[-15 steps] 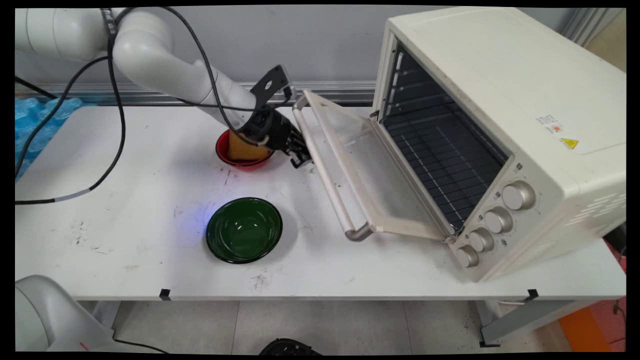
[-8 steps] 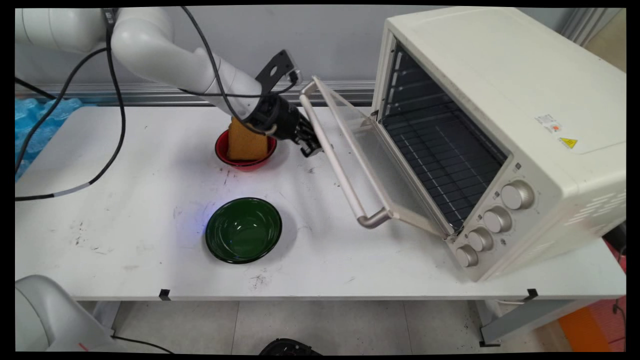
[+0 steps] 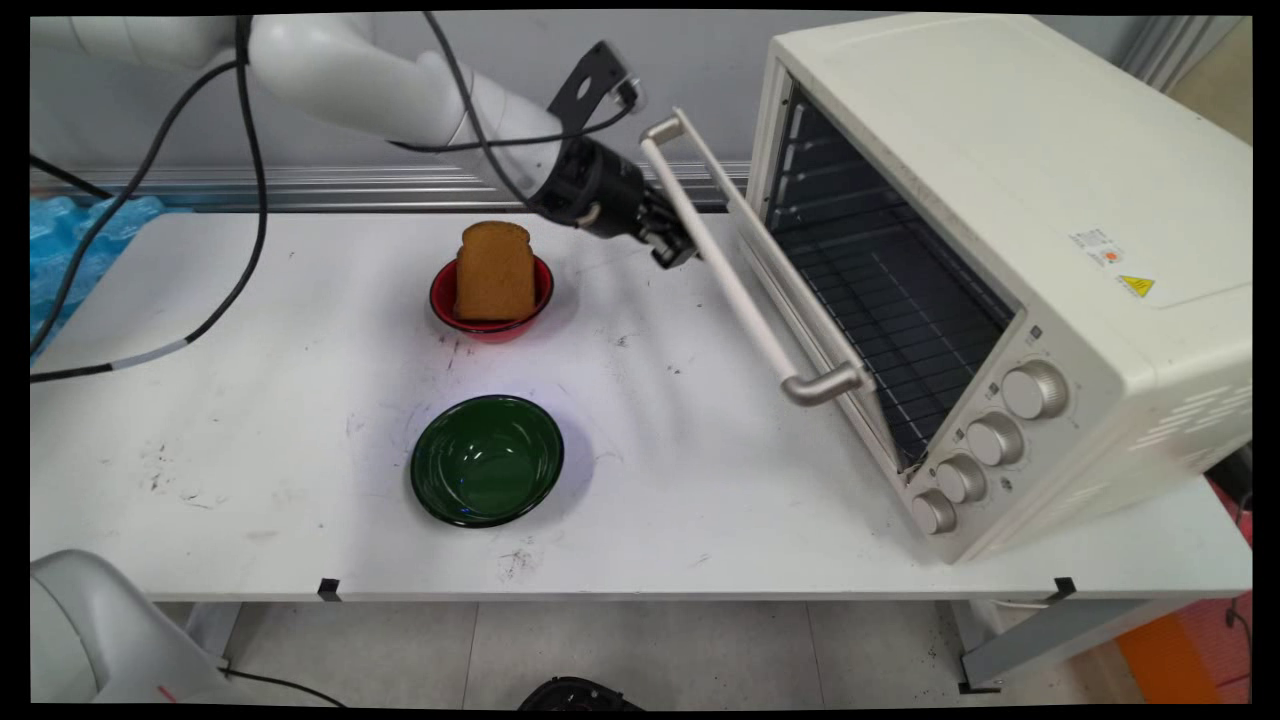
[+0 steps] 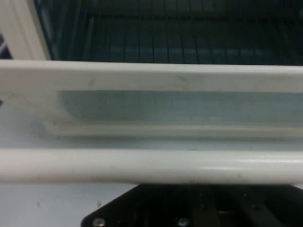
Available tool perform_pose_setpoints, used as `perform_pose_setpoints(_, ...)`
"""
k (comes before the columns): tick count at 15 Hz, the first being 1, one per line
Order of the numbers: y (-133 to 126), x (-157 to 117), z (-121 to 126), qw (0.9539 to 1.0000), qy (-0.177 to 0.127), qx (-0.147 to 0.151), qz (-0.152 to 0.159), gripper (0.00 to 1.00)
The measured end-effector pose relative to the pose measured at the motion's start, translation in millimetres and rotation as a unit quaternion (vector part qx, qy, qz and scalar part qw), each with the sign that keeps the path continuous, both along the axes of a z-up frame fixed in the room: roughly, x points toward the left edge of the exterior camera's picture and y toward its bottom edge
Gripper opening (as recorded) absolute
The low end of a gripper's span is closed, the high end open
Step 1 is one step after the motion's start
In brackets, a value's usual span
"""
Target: Close the oven
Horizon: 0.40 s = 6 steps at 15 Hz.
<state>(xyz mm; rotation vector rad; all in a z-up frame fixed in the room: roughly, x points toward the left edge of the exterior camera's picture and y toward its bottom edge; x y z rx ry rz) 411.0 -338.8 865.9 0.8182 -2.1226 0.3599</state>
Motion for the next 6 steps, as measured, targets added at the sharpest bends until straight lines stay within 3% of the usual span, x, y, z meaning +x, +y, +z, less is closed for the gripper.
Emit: perform_pose_setpoints(6,-13.1,-23.2,19.9,0.9994,0.026,-0.023,-0.001,0.00)
